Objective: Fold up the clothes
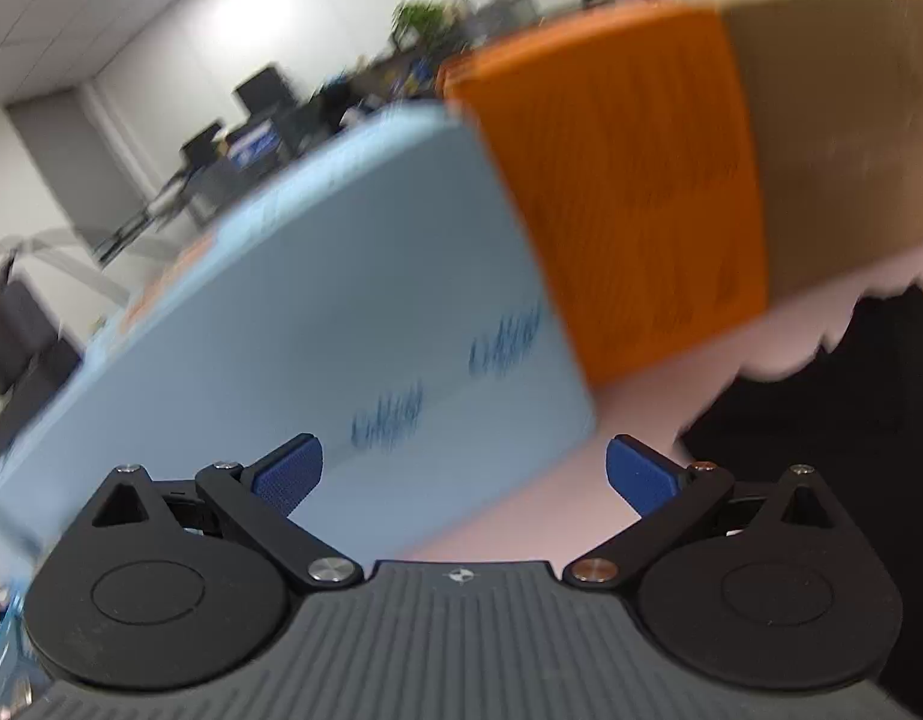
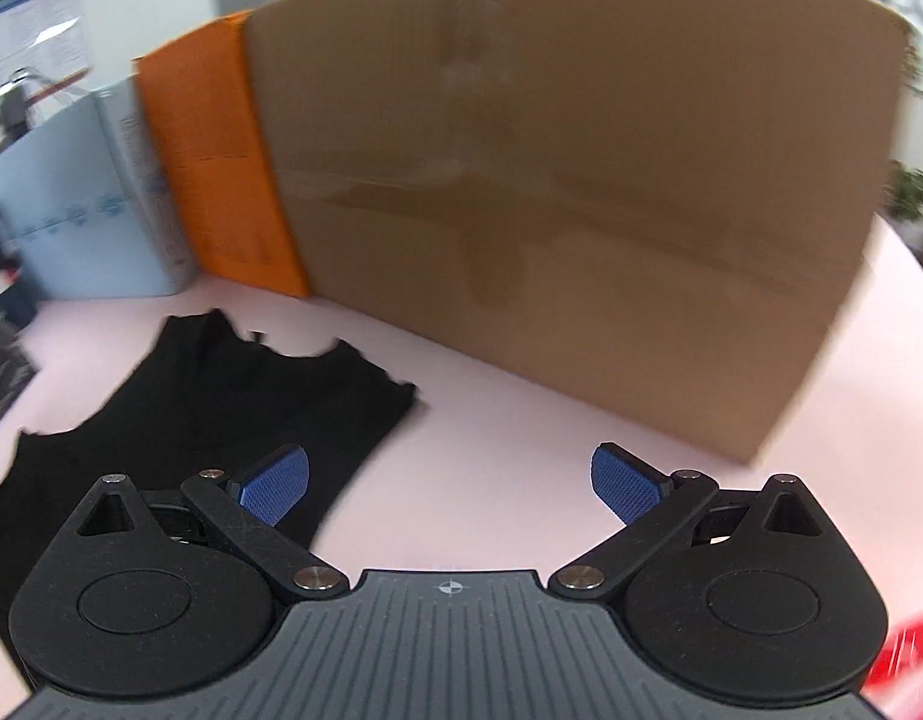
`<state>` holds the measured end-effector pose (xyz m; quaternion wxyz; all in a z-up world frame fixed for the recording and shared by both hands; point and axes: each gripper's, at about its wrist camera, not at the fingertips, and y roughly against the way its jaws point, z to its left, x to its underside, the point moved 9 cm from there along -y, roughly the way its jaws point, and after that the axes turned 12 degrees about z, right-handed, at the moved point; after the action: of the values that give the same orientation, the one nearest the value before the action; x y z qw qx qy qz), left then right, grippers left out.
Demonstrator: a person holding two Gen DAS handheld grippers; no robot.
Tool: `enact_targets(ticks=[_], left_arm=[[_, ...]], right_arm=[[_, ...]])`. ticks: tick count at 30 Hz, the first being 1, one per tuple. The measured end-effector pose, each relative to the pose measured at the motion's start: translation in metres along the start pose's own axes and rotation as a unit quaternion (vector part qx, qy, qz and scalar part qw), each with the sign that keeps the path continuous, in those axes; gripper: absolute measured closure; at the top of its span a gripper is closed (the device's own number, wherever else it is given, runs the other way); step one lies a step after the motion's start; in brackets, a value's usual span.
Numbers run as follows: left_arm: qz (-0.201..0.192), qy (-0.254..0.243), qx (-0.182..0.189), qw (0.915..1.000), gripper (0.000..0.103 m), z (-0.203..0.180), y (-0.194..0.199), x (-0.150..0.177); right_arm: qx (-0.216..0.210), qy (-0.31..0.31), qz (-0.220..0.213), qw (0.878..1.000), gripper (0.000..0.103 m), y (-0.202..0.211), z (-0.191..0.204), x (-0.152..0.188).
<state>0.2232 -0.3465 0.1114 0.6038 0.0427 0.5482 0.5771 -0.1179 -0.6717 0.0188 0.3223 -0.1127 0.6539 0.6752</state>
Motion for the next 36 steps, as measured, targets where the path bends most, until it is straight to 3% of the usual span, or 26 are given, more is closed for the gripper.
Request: enact_targets(ticks=[3, 5, 7, 9, 13, 17, 19, 21, 22, 24, 31, 35, 36], left_arm=[[-0.054, 0.034, 0.061, 0.9961, 0.001, 0.007, 0.027, -0.040], [-0.079, 0.064, 0.117, 0.9879, 0.001, 0.009, 0.040, -0.054], [-0.072, 0.073, 0.167, 0.9807, 0.001, -0.001, 0.035, -0.051], [-0.049, 0.072, 0.204, 0.9750, 0.001, -0.016, 0.020, -0.039], [0.030, 0.065, 0.217, 0.9735, 0.001, -0.053, -0.047, -0.002], [0.057, 0.075, 0.224, 0.9701, 0.009, -0.076, -0.102, 0.013], [0.066, 0.078, 0.230, 0.9678, 0.017, -0.086, -0.127, 0.018], [0.071, 0.081, 0.236, 0.9659, 0.026, -0.096, -0.146, 0.021], [0.070, 0.082, 0.238, 0.9652, 0.033, -0.101, -0.155, 0.022], [0.066, 0.080, 0.244, 0.9642, 0.037, -0.111, -0.168, 0.021], [0.045, 0.056, 0.257, 0.9638, 0.038, -0.133, -0.191, 0.013], [0.043, 0.022, 0.242, 0.9690, 0.038, -0.142, -0.196, 0.011], [0.045, 0.008, 0.237, 0.9705, 0.045, -0.146, -0.197, 0.011]], right_arm=[[-0.061, 0.028, -0.004, 0.998, 0.001, 0.016, 0.011, -0.039], [-0.114, 0.026, -0.021, 0.993, 0.000, 0.027, 0.020, -0.064], [-0.169, 0.011, -0.041, 0.985, 0.000, 0.033, 0.027, -0.078], [-0.193, -0.013, -0.053, 0.980, 0.000, 0.019, 0.029, -0.079], [-0.184, -0.038, -0.026, 0.982, 0.000, -0.036, 0.026, -0.051], [-0.174, -0.041, -0.003, 0.984, 0.004, -0.083, 0.018, -0.037], [-0.169, -0.038, 0.002, 0.985, 0.012, -0.103, 0.013, -0.034], [-0.161, -0.040, 0.008, 0.986, 0.031, -0.119, 0.006, -0.031], [-0.157, -0.041, 0.009, 0.987, 0.035, -0.126, 0.004, -0.028], [-0.160, -0.038, 0.009, 0.986, 0.046, -0.139, 0.002, -0.026], [-0.161, -0.020, 0.004, 0.987, 0.058, -0.164, 0.003, -0.030], [-0.143, 0.018, 0.000, 0.990, 0.065, -0.167, 0.006, -0.033], [-0.131, 0.039, 0.001, 0.991, 0.068, -0.167, 0.008, -0.033]])
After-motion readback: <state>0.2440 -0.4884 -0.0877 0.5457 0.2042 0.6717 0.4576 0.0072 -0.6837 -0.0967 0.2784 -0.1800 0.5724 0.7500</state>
